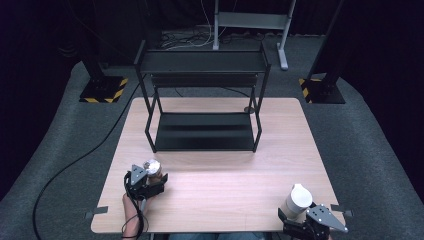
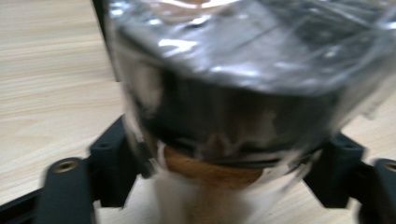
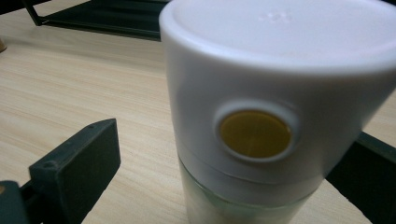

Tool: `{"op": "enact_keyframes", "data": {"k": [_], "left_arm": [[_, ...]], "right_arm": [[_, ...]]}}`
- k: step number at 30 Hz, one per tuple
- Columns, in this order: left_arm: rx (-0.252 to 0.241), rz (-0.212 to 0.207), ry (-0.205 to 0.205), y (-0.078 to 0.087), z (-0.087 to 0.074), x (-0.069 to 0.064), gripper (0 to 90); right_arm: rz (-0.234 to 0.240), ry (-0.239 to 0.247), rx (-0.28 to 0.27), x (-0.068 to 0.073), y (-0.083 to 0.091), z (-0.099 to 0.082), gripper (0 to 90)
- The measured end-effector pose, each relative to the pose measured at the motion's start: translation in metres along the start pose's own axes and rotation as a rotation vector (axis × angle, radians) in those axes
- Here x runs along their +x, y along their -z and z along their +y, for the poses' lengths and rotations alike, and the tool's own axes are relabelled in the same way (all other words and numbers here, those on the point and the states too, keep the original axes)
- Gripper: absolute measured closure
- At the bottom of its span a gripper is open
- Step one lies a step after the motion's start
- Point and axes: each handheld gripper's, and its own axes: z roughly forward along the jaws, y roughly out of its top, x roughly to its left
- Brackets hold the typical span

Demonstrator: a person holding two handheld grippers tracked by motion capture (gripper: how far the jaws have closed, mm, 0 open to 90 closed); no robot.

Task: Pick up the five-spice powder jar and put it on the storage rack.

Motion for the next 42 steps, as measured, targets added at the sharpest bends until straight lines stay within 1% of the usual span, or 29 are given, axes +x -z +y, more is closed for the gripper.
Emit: {"op": "enact_keyframes", "data": {"k": [1, 4, 9, 17, 23, 24, 26, 28, 30, 35, 40, 42], "left_arm": [[-0.005, -0.008, 0.008, 0.0, -0.001, 0.003, 27.7], [-0.005, -0.004, -0.007, 0.001, -0.001, 0.002, 28.5], [-0.007, -0.015, -0.019, 0.001, -0.002, 0.004, 29.1], [-0.016, -0.052, -0.019, 0.002, -0.001, 0.014, 29.7], [-0.02, -0.078, -0.035, 0.003, 0.008, 0.02, 29.7], [-0.022, -0.085, -0.047, 0.003, 0.012, 0.021, 29.7], [-0.026, -0.098, -0.053, 0.004, 0.015, 0.022, 29.7], [-0.027, -0.103, -0.055, 0.004, 0.017, 0.023, 29.7], [-0.035, -0.119, -0.06, 0.004, 0.02, 0.024, 29.7], [-0.039, -0.136, -0.084, 0.003, 0.029, 0.025, 29.7], [-0.044, -0.167, -0.104, 0.003, 0.039, 0.029, 29.8], [-0.044, -0.173, -0.114, 0.002, 0.043, 0.029, 29.8]], "right_arm": [[-0.001, 0.001, 0.001, 0.0, 0.0, 0.0, 0.0], [0.0, 0.004, 0.004, 0.001, -0.001, 0.0, 0.0], [0.0, 0.003, 0.004, 0.0, -0.001, 0.0, 0.0], [-0.01, 0.003, 0.006, 0.001, 0.0, 0.001, 0.0], [-0.011, 0.003, 0.008, 0.001, 0.0, 0.001, 0.0], [-0.013, 0.004, 0.008, 0.001, 0.0, 0.001, 0.0], [-0.013, 0.004, 0.007, 0.001, 0.0, 0.001, 0.0], [-0.013, 0.003, 0.007, 0.001, 0.0, 0.001, 0.0], [-0.013, 0.003, 0.009, 0.001, 0.0, 0.001, 0.0], [-0.014, 0.005, 0.01, 0.001, 0.0, 0.001, 0.0], [-0.012, 0.004, 0.014, 0.0, 0.0, 0.002, 0.0], [-0.013, 0.004, 0.017, 0.001, 0.0, 0.002, 0.0]]}}
